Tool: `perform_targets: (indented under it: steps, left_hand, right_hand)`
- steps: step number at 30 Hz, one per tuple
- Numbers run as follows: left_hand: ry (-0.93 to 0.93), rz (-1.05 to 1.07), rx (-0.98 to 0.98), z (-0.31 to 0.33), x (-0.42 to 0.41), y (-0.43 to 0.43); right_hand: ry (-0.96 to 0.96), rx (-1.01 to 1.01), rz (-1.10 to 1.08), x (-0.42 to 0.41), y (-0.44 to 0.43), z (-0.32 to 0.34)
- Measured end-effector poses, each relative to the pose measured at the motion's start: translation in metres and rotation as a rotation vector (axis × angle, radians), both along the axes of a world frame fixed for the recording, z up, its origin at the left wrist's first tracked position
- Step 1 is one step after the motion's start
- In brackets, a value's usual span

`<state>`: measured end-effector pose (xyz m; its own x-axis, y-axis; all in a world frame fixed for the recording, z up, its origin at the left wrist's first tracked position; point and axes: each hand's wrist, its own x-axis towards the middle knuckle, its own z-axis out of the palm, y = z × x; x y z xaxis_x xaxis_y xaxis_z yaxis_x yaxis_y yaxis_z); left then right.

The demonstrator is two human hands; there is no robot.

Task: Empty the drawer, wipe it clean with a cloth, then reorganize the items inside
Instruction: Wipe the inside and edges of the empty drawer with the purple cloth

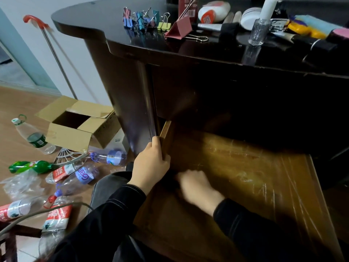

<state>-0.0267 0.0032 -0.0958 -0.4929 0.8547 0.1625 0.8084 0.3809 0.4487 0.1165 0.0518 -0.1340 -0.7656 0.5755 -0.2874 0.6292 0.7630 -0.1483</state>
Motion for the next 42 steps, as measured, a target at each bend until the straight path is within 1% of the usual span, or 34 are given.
perform_targets:
  steps: [2,4,8,10,12,16,19,21,24,27,29,32,33,34,36,37,38,41,42]
  left_hand:
    - [-0.008,-0.003,-0.005,0.001,0.000,-0.001]
    - [-0.017,-0.009,-0.017,0.003,0.000,-0.001]
    - [-0.010,-0.006,-0.029,0.005,0.001,-0.001]
    - [0.005,-0.007,-0.031,0.004,0.002,0.000]
    - [0.022,0.000,-0.025,0.003,0.001,0.000]
    - [0.038,-0.004,-0.020,0.003,0.001,0.000]
    - [0.054,0.004,-0.024,0.005,0.001,-0.001]
    - [0.040,0.006,-0.023,0.005,0.002,-0.002]
    - [0.032,0.020,-0.003,0.001,0.003,-0.002]
    - [0.052,0.021,0.008,-0.003,0.004,0.000]
    - [0.070,0.026,0.015,-0.005,0.004,0.001]
    - [0.068,0.023,0.022,-0.004,0.004,0.001]
    - [0.059,0.021,0.028,-0.003,0.004,0.001]
    - [0.049,0.020,0.034,-0.002,0.003,0.000]
    - [0.035,0.020,0.041,0.000,0.003,-0.001]
    - [0.033,0.021,0.042,0.000,0.003,-0.001]
    - [0.029,0.022,0.040,0.001,0.003,-0.002]
    - [0.032,0.025,0.038,-0.002,0.005,-0.001]
    - [0.043,0.029,0.033,-0.002,0.005,0.000]
  right_hand:
    - [0.039,0.083,-0.128,-0.006,0.030,0.005]
    - [0.047,0.114,-0.164,-0.010,0.045,0.011]
    - [-0.008,0.105,0.011,-0.001,0.014,0.005]
    - [0.009,0.071,0.064,0.007,0.003,-0.001]
    - [0.014,0.068,-0.003,0.006,0.017,-0.004]
    - [0.060,0.156,-0.263,-0.022,0.076,-0.004]
    - [0.069,0.126,-0.394,-0.040,0.117,0.008]
    - [0.028,0.147,-0.390,-0.044,0.122,0.009]
    - [0.001,0.265,-0.297,-0.033,0.093,-0.003]
    - [-0.041,0.218,-0.201,-0.009,0.051,-0.020]
    - [-0.025,0.239,-0.162,-0.003,0.049,-0.020]
    - [0.013,0.294,-0.274,-0.023,0.092,-0.010]
    - [-0.004,0.260,-0.348,-0.032,0.108,-0.001]
    - [-0.021,0.182,-0.433,-0.042,0.123,0.008]
    - [-0.029,0.036,-0.515,-0.053,0.141,0.015]
    - [-0.028,0.021,-0.510,-0.053,0.141,0.015]
    - [-0.028,0.052,-0.490,-0.051,0.137,0.017]
    - [-0.029,0.231,-0.345,-0.028,0.106,0.009]
    - [-0.035,0.256,-0.295,-0.019,0.092,0.004]
